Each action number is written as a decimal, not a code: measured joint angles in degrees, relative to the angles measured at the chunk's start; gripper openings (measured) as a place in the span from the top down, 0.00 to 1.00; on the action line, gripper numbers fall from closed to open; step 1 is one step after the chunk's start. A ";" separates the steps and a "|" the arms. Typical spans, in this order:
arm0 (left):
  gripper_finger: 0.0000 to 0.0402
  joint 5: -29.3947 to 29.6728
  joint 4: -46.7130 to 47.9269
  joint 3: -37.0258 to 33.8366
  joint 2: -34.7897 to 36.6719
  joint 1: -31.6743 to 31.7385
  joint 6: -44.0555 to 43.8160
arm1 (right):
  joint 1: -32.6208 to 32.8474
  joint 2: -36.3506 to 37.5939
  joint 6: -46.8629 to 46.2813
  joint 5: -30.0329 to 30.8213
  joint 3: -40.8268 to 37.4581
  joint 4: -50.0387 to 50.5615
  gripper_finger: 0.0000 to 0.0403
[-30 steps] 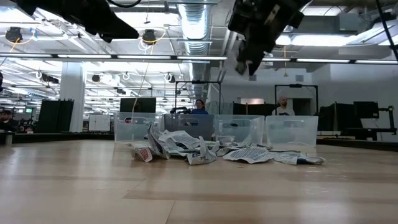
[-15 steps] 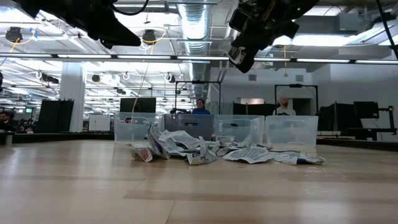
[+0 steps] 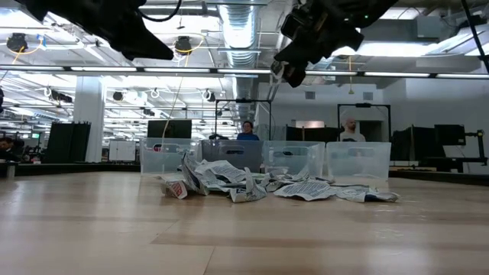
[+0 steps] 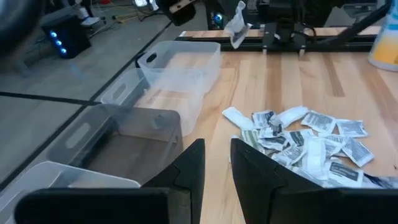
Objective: Pick & Place First Aid Supplies
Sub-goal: Put the towelette pack into the middle transparent bin, then put the alcohol pad into the black bin
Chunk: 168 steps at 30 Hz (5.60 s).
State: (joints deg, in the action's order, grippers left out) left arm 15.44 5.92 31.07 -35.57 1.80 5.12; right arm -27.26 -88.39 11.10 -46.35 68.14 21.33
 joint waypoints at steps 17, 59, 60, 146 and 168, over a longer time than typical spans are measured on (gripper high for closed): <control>0.81 -0.04 -0.01 0.00 -0.07 8.04 0.45 | -6.41 -0.14 0.06 16.47 -0.07 -10.33 1.00; 0.81 -10.15 -2.68 0.00 -0.86 12.50 -0.04 | 8.97 -10.07 14.13 50.92 -0.07 0.76 0.71; 0.81 -11.04 -1.77 0.01 -1.11 12.50 0.03 | 10.11 -10.07 15.01 50.93 -0.07 0.78 0.71; 0.81 -15.71 2.08 0.02 -1.68 12.00 -2.00 | 21.46 -10.31 28.86 43.41 -2.01 20.47 1.00; 0.81 -18.59 1.74 0.02 -1.68 12.00 -2.00 | 14.16 -10.28 48.46 48.11 14.10 14.17 1.00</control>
State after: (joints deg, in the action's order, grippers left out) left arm -3.15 7.66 31.09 -37.26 13.80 3.11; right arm -13.10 -98.67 59.56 1.76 82.24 35.50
